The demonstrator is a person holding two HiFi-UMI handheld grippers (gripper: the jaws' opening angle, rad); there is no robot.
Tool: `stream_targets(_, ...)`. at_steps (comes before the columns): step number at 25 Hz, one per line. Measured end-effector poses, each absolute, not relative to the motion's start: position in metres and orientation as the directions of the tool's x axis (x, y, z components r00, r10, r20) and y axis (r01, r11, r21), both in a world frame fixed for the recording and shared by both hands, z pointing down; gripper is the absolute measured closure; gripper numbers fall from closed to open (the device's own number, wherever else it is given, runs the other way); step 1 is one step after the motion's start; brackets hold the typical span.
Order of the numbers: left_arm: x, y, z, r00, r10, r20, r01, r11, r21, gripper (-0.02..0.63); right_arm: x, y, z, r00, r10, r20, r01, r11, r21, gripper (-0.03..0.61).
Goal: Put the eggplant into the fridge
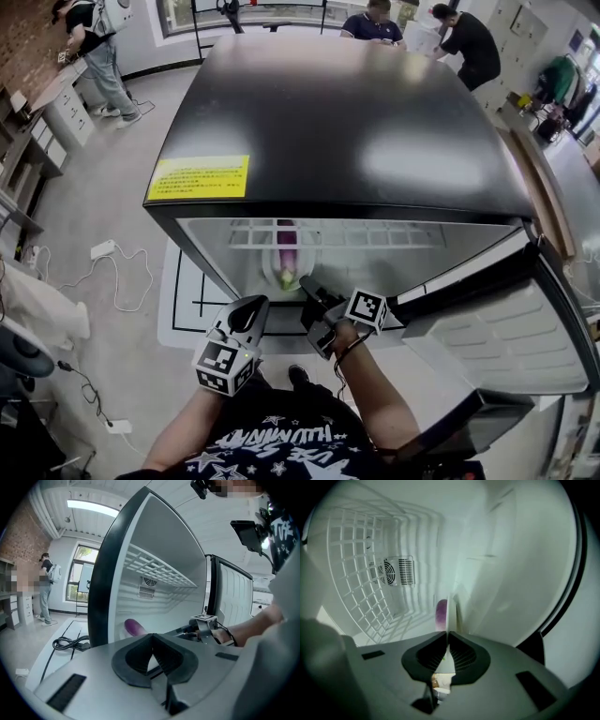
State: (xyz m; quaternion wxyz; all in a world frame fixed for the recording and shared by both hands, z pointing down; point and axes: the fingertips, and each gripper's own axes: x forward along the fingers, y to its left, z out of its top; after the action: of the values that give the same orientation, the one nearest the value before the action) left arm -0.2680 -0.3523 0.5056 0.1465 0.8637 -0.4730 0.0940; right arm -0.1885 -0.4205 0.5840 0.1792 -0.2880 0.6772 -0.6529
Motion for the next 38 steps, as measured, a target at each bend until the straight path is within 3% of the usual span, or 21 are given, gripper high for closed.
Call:
stream_targets(12, -0.259, -0.353, 0.513, 0.568, -0.76, 0.314, -0.821, -0.546, 0.164, 0.604, -0.193, -0.42, 0.598, -0.718, -0.614, 0.328, -0.325, -0.121, -0.938, 0.557)
stream_targets(38, -0.255, -0.355, 0.503, 0.621, -0.727, 0.292, -0.781, -0.605, 0.154, 0.604, -0.17, -0.405, 0.594, -0.629, -0.657, 0.416, -0.423, -0.159, -0.892, 0.555)
